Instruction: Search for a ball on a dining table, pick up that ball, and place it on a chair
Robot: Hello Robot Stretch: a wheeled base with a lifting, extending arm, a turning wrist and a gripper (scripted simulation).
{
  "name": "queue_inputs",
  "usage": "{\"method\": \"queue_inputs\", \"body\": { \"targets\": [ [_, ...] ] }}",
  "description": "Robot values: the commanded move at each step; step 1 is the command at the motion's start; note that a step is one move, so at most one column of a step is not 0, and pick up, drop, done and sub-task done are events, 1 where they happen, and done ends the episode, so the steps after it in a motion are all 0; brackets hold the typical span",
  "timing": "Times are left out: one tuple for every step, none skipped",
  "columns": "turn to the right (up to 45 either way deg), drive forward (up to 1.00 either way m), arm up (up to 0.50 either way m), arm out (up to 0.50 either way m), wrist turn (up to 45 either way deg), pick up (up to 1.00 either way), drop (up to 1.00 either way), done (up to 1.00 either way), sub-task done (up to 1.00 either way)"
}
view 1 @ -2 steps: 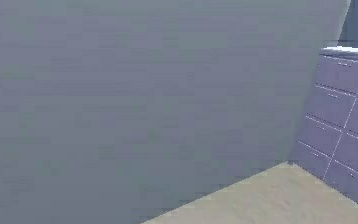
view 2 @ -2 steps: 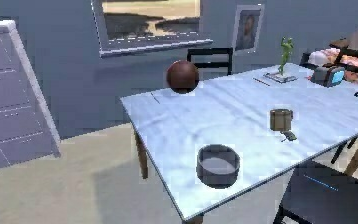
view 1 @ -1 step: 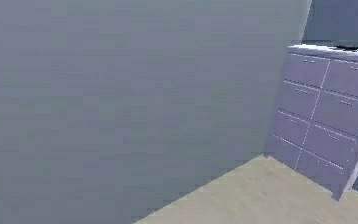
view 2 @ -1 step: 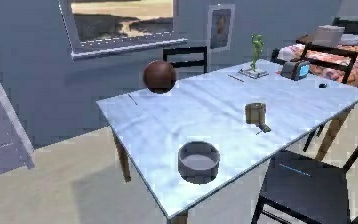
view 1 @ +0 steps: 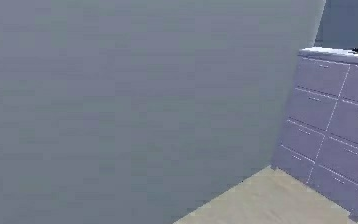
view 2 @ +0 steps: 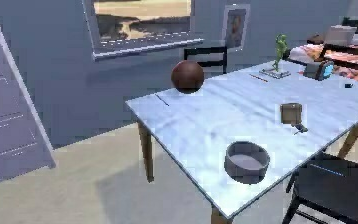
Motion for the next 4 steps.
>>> {"method": "queue_inputs", "body": {
  "targets": [
    [45.0,0.0,0.0,0.0,0.0,0.0,0.0,0.0,0.0],
    [3.0,0.0,0.0,0.0,0.0,0.0,0.0,0.0,0.0],
    [3.0,0.0,0.0,0.0,0.0,0.0,0.0,0.0,0.0],
    [0.0,0.45,0.0,0.0,0.0,0.0,0.0,0.0,0.0]
  ]
}}
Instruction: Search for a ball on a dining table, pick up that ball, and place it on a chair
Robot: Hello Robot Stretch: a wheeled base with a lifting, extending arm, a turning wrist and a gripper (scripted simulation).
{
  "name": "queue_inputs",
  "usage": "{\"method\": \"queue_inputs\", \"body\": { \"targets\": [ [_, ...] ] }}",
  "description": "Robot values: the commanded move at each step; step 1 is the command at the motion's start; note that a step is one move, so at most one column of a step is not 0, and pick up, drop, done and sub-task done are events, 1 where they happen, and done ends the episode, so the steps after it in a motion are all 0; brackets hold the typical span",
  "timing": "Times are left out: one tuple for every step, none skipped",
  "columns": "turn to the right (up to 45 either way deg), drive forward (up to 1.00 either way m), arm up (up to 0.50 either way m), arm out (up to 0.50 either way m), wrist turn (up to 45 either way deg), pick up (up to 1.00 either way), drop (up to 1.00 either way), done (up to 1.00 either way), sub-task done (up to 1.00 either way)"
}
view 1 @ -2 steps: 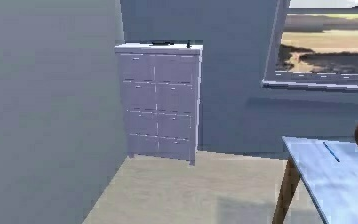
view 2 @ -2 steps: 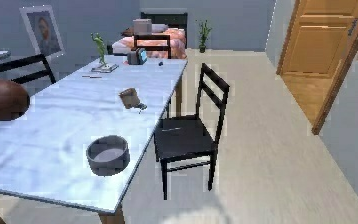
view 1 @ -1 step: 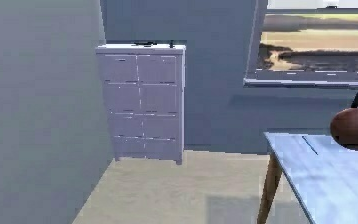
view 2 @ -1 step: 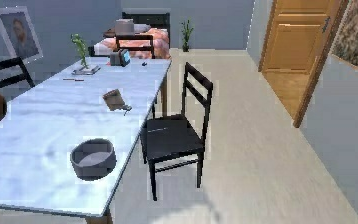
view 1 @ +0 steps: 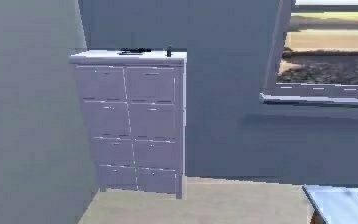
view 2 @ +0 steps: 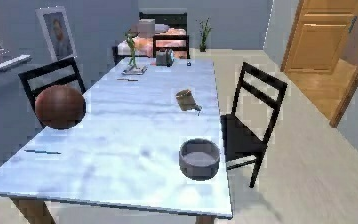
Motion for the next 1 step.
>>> {"method": "queue_inputs", "body": {
  "targets": [
    [-27.0,0.0,0.0,0.0,0.0,0.0,0.0,0.0,0.0]
  ]
}}
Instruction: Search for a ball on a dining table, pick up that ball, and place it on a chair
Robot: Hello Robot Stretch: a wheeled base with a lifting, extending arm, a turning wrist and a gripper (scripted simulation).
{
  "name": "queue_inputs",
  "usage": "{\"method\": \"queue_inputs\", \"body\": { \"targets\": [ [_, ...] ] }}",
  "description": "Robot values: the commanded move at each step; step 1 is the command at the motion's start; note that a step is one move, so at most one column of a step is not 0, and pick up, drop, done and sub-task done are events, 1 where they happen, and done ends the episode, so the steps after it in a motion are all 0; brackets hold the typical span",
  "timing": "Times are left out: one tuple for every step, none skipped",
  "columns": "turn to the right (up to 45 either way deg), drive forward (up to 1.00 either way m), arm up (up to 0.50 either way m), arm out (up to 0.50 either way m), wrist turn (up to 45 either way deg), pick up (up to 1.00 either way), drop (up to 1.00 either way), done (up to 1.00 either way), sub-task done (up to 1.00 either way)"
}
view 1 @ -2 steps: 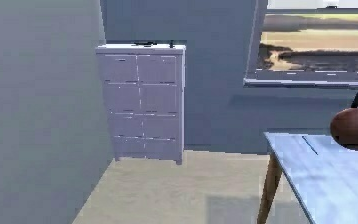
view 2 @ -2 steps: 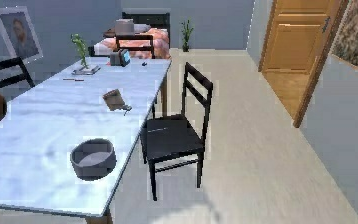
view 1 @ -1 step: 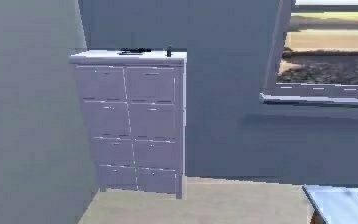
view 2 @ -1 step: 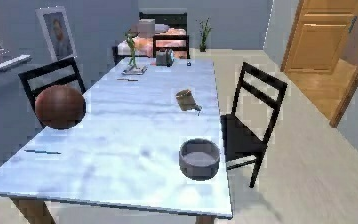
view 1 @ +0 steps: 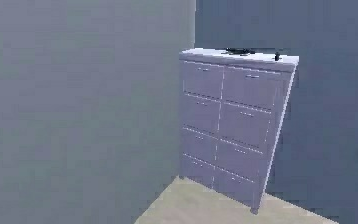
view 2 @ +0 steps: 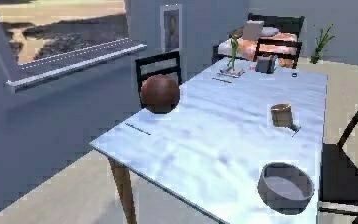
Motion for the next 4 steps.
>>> {"method": "queue_inputs", "body": {
  "targets": [
    [45.0,0.0,0.0,0.0,0.0,0.0,0.0,0.0,0.0],
    [45.0,0.0,0.0,0.0,0.0,0.0,0.0,0.0,0.0],
    [18.0,0.0,0.0,0.0,0.0,0.0,0.0,0.0,0.0],
    [0.0,0.2,0.0,0.0,0.0,0.0,0.0,0.0,0.0]
  ]
}}
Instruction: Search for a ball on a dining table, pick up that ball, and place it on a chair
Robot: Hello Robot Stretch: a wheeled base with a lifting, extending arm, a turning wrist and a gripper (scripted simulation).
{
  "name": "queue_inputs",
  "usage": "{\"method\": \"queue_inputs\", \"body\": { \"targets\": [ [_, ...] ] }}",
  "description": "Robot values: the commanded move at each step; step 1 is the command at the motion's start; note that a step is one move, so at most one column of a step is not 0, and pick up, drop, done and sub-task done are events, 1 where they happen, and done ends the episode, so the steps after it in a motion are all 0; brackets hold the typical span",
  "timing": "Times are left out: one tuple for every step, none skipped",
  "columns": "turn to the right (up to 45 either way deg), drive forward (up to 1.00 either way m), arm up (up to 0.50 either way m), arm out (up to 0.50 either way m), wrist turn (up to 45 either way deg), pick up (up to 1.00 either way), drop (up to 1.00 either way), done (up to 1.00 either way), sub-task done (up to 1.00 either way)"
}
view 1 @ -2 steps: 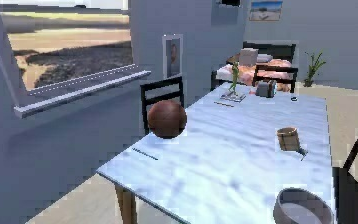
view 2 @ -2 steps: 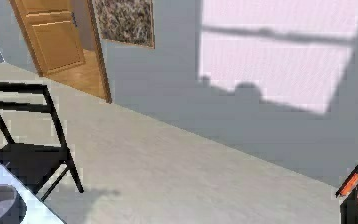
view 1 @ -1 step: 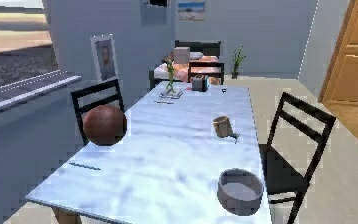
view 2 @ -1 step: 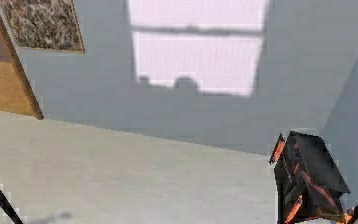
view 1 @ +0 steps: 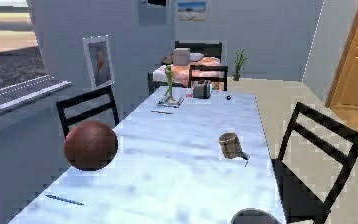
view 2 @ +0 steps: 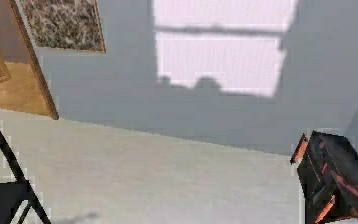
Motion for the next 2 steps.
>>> {"method": "queue_inputs", "body": {
  "targets": [
    [-45.0,0.0,0.0,0.0,0.0,0.0,0.0,0.0,0.0],
    [-45.0,0.0,0.0,0.0,0.0,0.0,0.0,0.0,0.0]
  ]
}}
